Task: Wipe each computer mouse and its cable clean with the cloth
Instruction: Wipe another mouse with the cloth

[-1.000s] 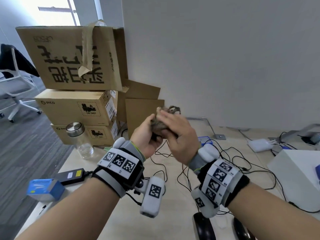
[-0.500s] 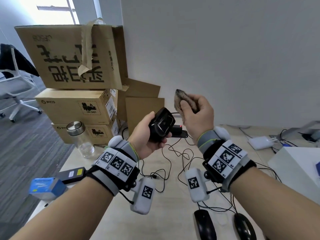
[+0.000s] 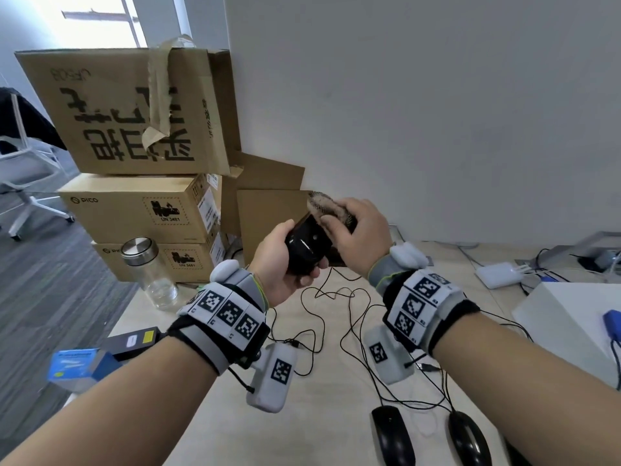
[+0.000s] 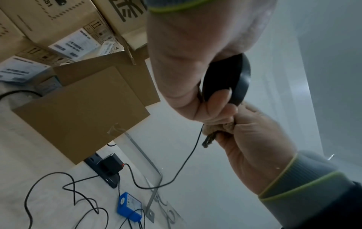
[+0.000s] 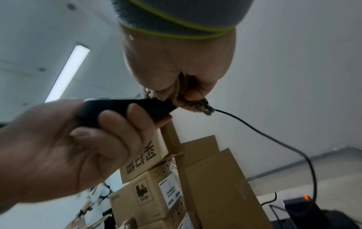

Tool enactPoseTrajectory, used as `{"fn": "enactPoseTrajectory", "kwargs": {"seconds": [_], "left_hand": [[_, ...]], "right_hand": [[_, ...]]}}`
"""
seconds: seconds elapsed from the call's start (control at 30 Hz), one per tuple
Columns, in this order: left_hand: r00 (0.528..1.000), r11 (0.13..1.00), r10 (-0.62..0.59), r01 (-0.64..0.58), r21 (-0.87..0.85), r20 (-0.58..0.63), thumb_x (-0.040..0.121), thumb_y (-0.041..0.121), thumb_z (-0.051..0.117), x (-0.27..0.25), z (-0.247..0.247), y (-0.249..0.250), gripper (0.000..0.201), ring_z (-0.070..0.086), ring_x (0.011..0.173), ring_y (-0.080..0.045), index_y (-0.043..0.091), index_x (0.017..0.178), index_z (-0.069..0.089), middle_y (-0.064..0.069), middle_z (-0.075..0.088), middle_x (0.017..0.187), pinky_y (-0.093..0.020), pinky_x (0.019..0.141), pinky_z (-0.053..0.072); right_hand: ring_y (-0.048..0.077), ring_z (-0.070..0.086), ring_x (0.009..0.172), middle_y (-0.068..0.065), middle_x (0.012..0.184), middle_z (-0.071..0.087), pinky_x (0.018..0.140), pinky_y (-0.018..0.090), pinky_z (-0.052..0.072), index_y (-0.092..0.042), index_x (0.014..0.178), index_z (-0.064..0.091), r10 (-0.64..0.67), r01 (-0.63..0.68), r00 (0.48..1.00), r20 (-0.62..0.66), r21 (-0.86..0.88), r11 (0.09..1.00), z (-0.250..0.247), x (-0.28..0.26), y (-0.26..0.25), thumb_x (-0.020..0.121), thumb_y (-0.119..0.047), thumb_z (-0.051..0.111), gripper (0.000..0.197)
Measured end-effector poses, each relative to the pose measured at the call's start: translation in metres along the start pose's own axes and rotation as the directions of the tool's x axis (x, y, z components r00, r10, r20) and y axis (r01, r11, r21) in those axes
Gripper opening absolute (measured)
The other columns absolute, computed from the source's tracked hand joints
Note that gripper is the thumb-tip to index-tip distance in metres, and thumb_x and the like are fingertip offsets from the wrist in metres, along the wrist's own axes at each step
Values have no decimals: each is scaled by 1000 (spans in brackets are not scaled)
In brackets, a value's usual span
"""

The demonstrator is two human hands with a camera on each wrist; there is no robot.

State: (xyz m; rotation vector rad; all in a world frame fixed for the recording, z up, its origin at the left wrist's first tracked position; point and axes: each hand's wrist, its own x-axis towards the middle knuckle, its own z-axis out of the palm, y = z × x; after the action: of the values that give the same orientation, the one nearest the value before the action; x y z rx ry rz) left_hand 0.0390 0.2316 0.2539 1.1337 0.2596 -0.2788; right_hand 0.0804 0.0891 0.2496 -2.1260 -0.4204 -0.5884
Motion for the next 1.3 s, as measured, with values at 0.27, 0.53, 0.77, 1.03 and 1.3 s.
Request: {"fn": "enactPoseTrajectory", "kwargs": {"seconds": [0.27, 0.53, 0.77, 1.03, 1.3], "left_hand": [[993, 998, 43, -48, -49, -107, 94, 34, 39, 11, -5, 2, 33, 56, 57, -25, 11, 86, 61, -13, 61, 77, -22, 41, 40], [995, 999, 51, -49, 22, -86, 98, 38, 37, 10, -3, 7, 40, 55, 55, -26, 8, 97, 62, -16, 61, 78, -22, 40, 39], [1000, 998, 1, 1, 60, -30, 101, 44, 30, 6, -10, 3, 51, 51, 50, -25, 2, 99, 60, -20, 61, 71, -22, 37, 32], [986, 997, 18, -30, -71, -165, 101, 42, 34, 13, -8, 5, 49, 58, 56, -26, 1, 113, 60, -18, 65, 84, -24, 41, 42], [993, 986, -14, -6, -166, -119, 94, 28, 39, 16, -12, 7, 29, 53, 52, -20, 12, 94, 62, -10, 60, 81, -22, 43, 41]], "right_hand": [[14, 53, 78, 1, 85, 62, 70, 25, 40, -14, 94, 69, -230, 224, 965, 124, 63, 973, 10, -27, -19, 78, -30, 70, 23], [16, 48, 71, -3, 73, 54, 63, 27, 31, -22, 75, 54, -54, 53, 998, 44, 36, 998, 12, -15, -18, 80, -31, 69, 18], [12, 48, 62, -10, 64, 52, 61, 26, 36, -25, 70, 54, 78, -80, 996, 41, 51, 995, 6, 2, -3, 82, -30, 73, 23], [9, 61, 98, -6, 104, 66, 93, 28, 48, -26, 122, 63, 128, -144, 988, 82, 237, 961, 8, -1, -17, 85, -33, 60, 38], [15, 54, 87, 1, 98, 55, 75, 31, 50, -21, 121, 62, -358, 356, 910, 209, 47, 933, 11, -18, -6, 83, -42, 62, 44]]}}
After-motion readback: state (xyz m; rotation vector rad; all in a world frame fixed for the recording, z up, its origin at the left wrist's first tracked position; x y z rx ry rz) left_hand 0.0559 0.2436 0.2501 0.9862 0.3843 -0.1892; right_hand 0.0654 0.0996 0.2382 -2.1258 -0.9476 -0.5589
